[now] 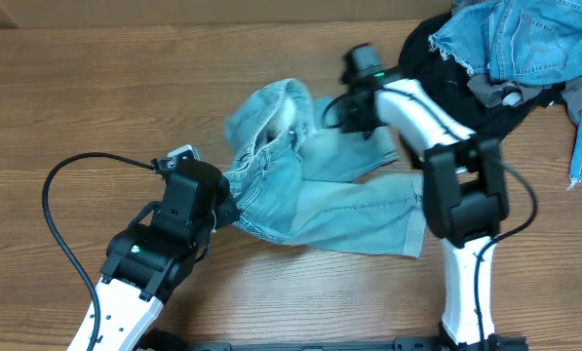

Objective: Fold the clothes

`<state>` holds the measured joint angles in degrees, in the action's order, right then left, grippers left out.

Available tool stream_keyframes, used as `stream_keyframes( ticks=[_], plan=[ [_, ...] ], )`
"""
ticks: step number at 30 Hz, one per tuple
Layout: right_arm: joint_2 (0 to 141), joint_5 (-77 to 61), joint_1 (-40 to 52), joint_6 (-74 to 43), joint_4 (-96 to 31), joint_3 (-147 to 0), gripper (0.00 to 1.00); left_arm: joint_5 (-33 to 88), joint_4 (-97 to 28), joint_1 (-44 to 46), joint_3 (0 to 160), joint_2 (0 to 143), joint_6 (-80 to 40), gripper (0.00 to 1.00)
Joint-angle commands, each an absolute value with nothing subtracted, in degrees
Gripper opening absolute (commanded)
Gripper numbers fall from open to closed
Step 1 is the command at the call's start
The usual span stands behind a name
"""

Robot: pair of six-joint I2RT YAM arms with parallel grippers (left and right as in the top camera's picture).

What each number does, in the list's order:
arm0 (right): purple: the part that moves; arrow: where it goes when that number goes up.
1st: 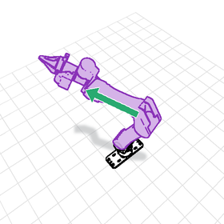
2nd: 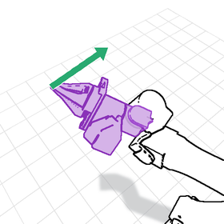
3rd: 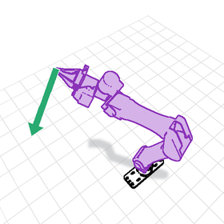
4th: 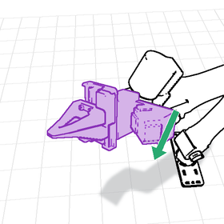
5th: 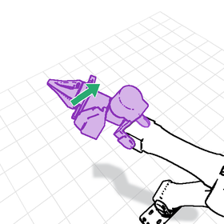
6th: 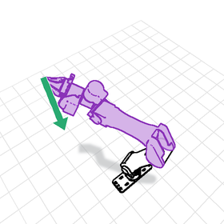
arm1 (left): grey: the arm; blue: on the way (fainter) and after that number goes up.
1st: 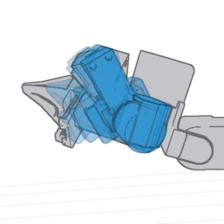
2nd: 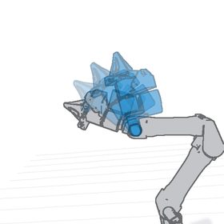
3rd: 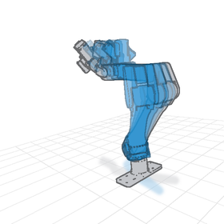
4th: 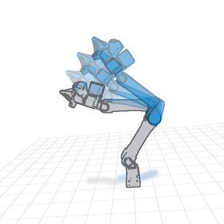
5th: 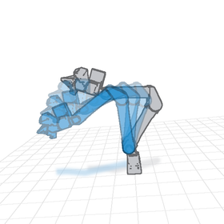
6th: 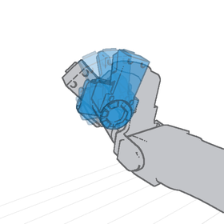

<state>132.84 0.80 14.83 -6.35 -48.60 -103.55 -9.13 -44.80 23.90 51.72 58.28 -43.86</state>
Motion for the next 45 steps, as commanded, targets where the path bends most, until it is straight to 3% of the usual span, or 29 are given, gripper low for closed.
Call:
stream_keyframes(
  ticks=[1, 6, 9, 10, 12, 15, 20, 22, 23, 26, 27, 28, 29, 38, 45],
  plan=[
    [137.1, 3.1, 7.2, -13.8, -49.1, -102.5, 0.04, -11.4, -49.7, 24.1, 52.0, 57.5, -44.0, 0.04],
    [137.1, 1.6, 5.4, -14.0, -49.4, -102.5, 0.04, -23.0, -69.9, 24.0, 50.6, 58.5, -60.0, 0.04],
    [137.1, 1.3, 6.1, -14.0, -49.8, -102.5, 0.04, -24.7, -71.8, 24.0, 47.9, 59.3, -65.5, 0.04],
    [137.1, 1.4, 6.3, -14.0, -50.3, -102.5, 0.04, -25.6, -71.8, 24.0, 46.7, 59.6, -67.6, 0.13],
    [137.1, 1.4, 6.5, -14.0, -50.9, -102.5, 0.04, -27.9, -71.7, 24.0, 46.1, 60.0, -68.5, 0.59],
    [137.1, 1.4, 6.5, -13.7, -53.3, -103.9, 0.04, -33.5, -71.8, 24.0, 47.8, 60.1, -66.7, 0.90],
    [137.0, -0.7, 6.5, -13.8, -61.9, -113.6, 0.04, -43.0, -68.7, 24.0, 59.4, 60.1, -54.6, 1.00],
    [136.6, -3.4, 6.5, -13.8, -66.5, -120.0, 0.04, -43.2, -61.8, 24.0, 59.9, 60.1, -47.1, 0.94],
    [134.9, -4.6, 6.5, -13.8, -71.9, -127.7, 0.04, -40.6, -53.1, 23.9, 58.7, 62.3, -41.0, 0.82],
    [131.4, -4.6, 6.5, -13.4, -75.3, -132.9, 0.04, -36.0, -45.8, 23.1, 57.5, 66.7, -33.7, 0.59],
    [129.2, -4.6, 6.5, -13.0, -76.3, -133.8, 0.04, -33.6, -43.0, 22.7, 57.3, 69.7, -30.7, 0.37],
    [127.4, -4.6, 6.5, -12.6, -76.9, -134.0, 0.04, -32.1, -41.1, 22.4, 57.3, 72.2, -29.1, 0.25],
    [124.8, -4.6, 6.4, -11.9, -78.0, -134.0, 0.04, -30.9, -39.0, 22.1, 57.3, 75.3, -27.9, 0.07],
    [106.4, -1.8, 6.3, -11.8, -88.1, -134.0, 0.04, -20.9, -28.5, 19.0, 57.3, 96.8, -24.9, 0.04],
    [97.3, -3.0, 7.2, -13.4, -95.1, -132.7, 0.04, -18.7, -21.4, 18.4, 57.3, 103.9, -21.1, 0.04]
  ],
)
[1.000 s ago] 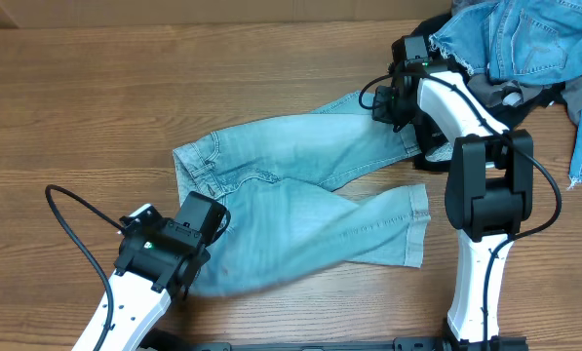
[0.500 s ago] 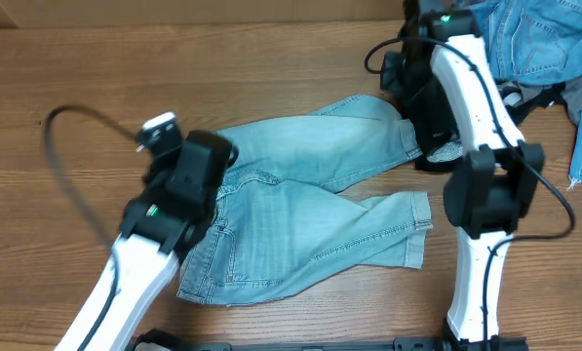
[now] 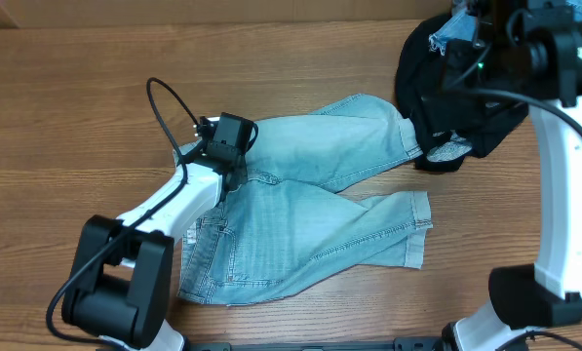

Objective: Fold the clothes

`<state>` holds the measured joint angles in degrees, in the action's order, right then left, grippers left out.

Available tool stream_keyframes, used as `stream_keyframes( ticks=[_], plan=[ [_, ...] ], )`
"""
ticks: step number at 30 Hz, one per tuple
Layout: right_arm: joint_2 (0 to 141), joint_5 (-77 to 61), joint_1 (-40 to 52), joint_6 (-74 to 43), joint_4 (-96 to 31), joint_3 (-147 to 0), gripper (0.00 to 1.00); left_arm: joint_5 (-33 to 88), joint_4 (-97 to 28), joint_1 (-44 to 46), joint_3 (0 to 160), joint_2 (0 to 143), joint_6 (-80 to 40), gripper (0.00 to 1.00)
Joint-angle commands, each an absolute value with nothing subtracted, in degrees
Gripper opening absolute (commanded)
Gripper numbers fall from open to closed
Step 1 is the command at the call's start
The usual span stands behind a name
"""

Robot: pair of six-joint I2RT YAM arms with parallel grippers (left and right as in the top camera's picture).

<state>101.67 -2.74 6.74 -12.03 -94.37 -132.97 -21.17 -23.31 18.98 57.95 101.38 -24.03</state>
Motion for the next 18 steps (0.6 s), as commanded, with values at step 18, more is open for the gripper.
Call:
stream_keyframes(
  ticks=[18],
  plan=[
    [87.4, -3.4, 19.2, -22.9, -90.1, -95.7, 0.04, -10.6, -4.2, 0.5, 60.5, 114.1, -5.9, 0.04]
  ],
)
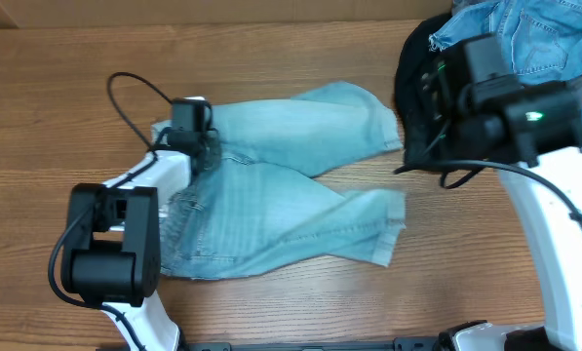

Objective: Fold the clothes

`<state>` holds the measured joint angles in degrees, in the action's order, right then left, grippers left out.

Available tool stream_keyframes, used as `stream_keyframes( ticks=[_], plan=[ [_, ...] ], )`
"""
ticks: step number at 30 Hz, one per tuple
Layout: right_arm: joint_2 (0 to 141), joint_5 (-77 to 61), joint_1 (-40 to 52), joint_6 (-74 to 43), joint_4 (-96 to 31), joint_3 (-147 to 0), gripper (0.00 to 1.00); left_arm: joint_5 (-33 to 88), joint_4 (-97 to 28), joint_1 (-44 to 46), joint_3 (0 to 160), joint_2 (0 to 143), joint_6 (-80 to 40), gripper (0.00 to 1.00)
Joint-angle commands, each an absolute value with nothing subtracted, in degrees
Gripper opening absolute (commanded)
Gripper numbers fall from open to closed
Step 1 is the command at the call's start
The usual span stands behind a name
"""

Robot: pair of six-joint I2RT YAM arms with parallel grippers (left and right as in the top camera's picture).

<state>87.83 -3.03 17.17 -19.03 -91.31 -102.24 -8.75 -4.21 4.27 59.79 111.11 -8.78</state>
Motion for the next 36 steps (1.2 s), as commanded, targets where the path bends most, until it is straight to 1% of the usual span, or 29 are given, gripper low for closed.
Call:
stream_keyframes(
  ticks=[1, 2, 5, 6, 7, 8, 9, 10, 13, 15, 16, 18, 22, 23, 25, 28, 30, 33, 34, 36],
  plan=[
    [87.4, -4.3, 19.9, -23.9, -88.8, -92.2, 0.04, -10.6, -4.2, -0.2, 61.1, 114.1, -6.5, 0.04],
    [87.4, -5.4, 20.6, -24.1, -87.0, -89.2, 0.04, -10.2, -4.3, -0.8, 61.8, 114.1, -6.5, 0.04],
    [87.5, -5.9, 21.6, -24.0, -75.3, -78.3, 0.04, -8.9, -4.6, -1.3, 62.8, 114.1, -6.4, 0.04],
    [87.7, -5.9, 21.4, -23.2, -71.5, -75.9, 0.15, -8.9, -4.6, -1.1, 62.8, 114.1, -6.4, 0.04],
    [87.8, -5.9, 21.1, -20.6, -67.6, -73.5, 0.40, -8.9, -4.7, -1.0, 62.8, 114.1, -6.4, 0.04],
    [88.1, -5.9, 20.7, -18.8, -64.1, -71.3, 0.50, -8.8, -5.0, -0.9, 62.8, 114.1, -6.4, 0.04],
    [88.7, -6.2, 20.0, -18.2, -60.4, -69.3, 0.66, -8.9, -5.3, -0.7, 62.8, 114.1, -6.4, 0.04],
    [89.3, -6.4, 19.2, -18.2, -57.8, -67.9, 0.68, -8.8, -5.7, -0.7, 62.8, 114.1, -6.4, 0.04],
    [91.4, -7.9, 16.1, -18.2, -53.4, -65.5, 0.68, -8.5, -6.5, -0.7, 62.8, 114.1, -6.4, 0.04],
    [92.4, -12.1, 14.4, -17.3, -51.0, -64.7, 0.67, -8.2, -6.8, -0.7, 62.8, 114.1, -6.4, 0.04],
    [94.1, -16.3, 13.1, -16.1, -49.3, -64.1, 0.62, -7.9, -7.3, -0.7, 62.8, 114.1, -6.4, 0.04],
    [95.8, -19.5, 13.1, -14.7, -48.6, -64.1, 0.54, -7.9, -7.7, -0.7, 62.8, 114.1, -6.4, 0.04],
    [99.4, -20.7, 13.8, -14.5, -48.3, -64.1, 0.51, -7.9, -7.8, -0.7, 62.8, 114.1, -6.4, 0.04],
    [100.0, -20.7, 13.8, -14.5, -48.6, -64.1, 0.49, -7.9, -7.9, -0.7, 62.8, 114.1, -6.4, 0.04],
    [100.7, -19.1, 13.8, -14.6, -50.3, -64.1, 0.49, -7.9, -8.1, -0.7, 62.8, 114.1, -6.4, 0.04],
    [100.6, -11.8, 13.6, -17.1, -52.4, -64.1, 0.49, -7.9, -8.6, -0.7, 62.8, 114.1, -6.4, 0.04],
    [100.6, -9.4, 13.6, -18.2, -52.5, -64.1, 0.49, -7.9, -8.8, -0.7, 62.8, 114.1, -6.4, 0.04],
    [100.6, -9.5, 13.6, -18.2, -52.1, -64.1, 0.50, -7.9, -8.8, -0.7, 62.8, 114.1, -6.4, 0.04],
    [100.6, -10.4, 13.6, -18.2, -52.1, -64.1, 0.53, -7.9, -8.8, -0.7, 62.8, 114.1, -6.4, 0.04],
    [100.6, -13.1, 13.8, -18.1, -51.7, -64.1, 0.53, -7.9, -8.7, -0.7, 62.8, 114.1, -6.4, 0.04]
  ],
)
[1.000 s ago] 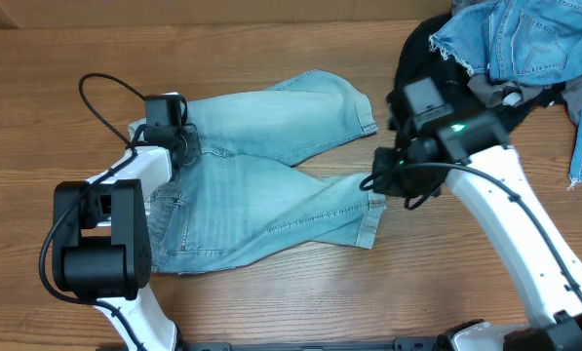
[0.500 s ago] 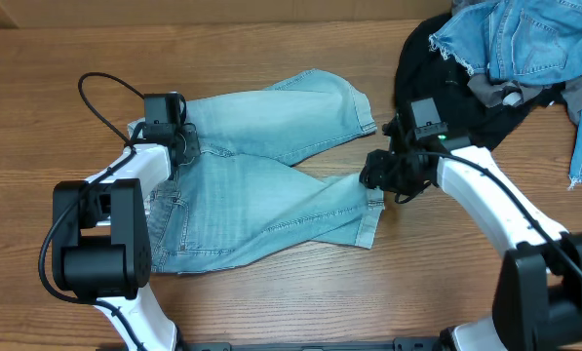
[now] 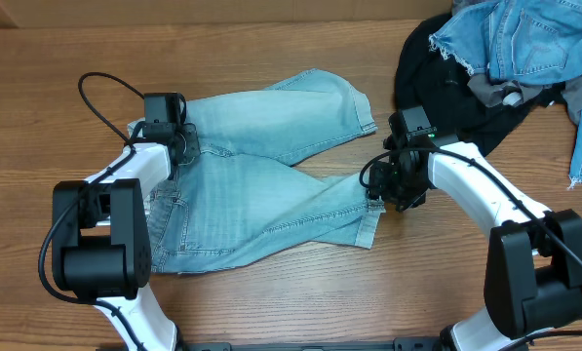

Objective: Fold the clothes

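A pair of light blue jeans (image 3: 261,185) lies spread flat across the middle of the table, waist at the left, both legs running right. My left gripper (image 3: 174,146) sits on the waistband at the upper left corner, apparently shut on the denim. My right gripper (image 3: 380,190) is at the hem of the nearer leg, its fingers hidden against the cloth, so open or shut does not show.
At the back right corner a heap of other clothes lies: a black garment (image 3: 446,73), frayed denim pieces (image 3: 524,39) and something grey (image 3: 490,93). Each arm's black cable loops over the wooden table (image 3: 57,58).
The jeans have shifted left with my left gripper at the waistband. My right gripper was up near the black garment and is now down at the near leg's hem.
At first the jeans were bunched mid-table, both grippers at them. Then they lay spread, left gripper at the waistband, right arm up over the clothes heap. The jeans moved left in steps, and now my right gripper is at the near leg's hem.
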`<state>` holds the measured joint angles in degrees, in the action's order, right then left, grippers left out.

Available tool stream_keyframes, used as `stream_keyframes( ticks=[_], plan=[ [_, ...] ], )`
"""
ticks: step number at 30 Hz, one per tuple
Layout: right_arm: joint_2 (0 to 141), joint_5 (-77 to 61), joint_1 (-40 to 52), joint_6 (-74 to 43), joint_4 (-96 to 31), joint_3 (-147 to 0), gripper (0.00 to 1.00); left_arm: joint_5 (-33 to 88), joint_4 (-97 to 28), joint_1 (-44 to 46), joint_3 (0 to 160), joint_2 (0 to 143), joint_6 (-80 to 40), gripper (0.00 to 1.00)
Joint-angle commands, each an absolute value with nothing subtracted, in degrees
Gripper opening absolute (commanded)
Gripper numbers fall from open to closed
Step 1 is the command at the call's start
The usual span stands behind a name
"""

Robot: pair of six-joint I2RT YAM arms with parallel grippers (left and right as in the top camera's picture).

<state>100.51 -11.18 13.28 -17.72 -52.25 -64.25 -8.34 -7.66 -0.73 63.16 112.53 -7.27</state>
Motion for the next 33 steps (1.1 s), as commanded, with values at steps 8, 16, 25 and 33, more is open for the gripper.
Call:
stream_keyframes(
  ticks=[8, 16, 25, 33],
  plan=[
    [101.0, -21.4, 14.5, -16.3, -55.9, -64.3, 0.04, -8.2, -8.8, -0.7, 62.8, 114.1, -6.4, 0.04],
    [93.5, -15.9, 15.2, -16.3, -71.8, -69.6, 0.04, -11.1, -8.9, -0.7, 62.8, 114.1, -6.4, 0.04],
    [93.4, -11.2, 16.1, -22.7, -79.5, -65.3, 0.04, -11.1, -8.6, -0.7, 62.8, 114.1, -6.4, 0.04],
    [93.4, 2.9, 16.1, -33.7, -83.3, -64.8, 0.30, -11.1, -8.8, -0.7, 62.8, 114.1, -6.4, 0.04]
  ],
)
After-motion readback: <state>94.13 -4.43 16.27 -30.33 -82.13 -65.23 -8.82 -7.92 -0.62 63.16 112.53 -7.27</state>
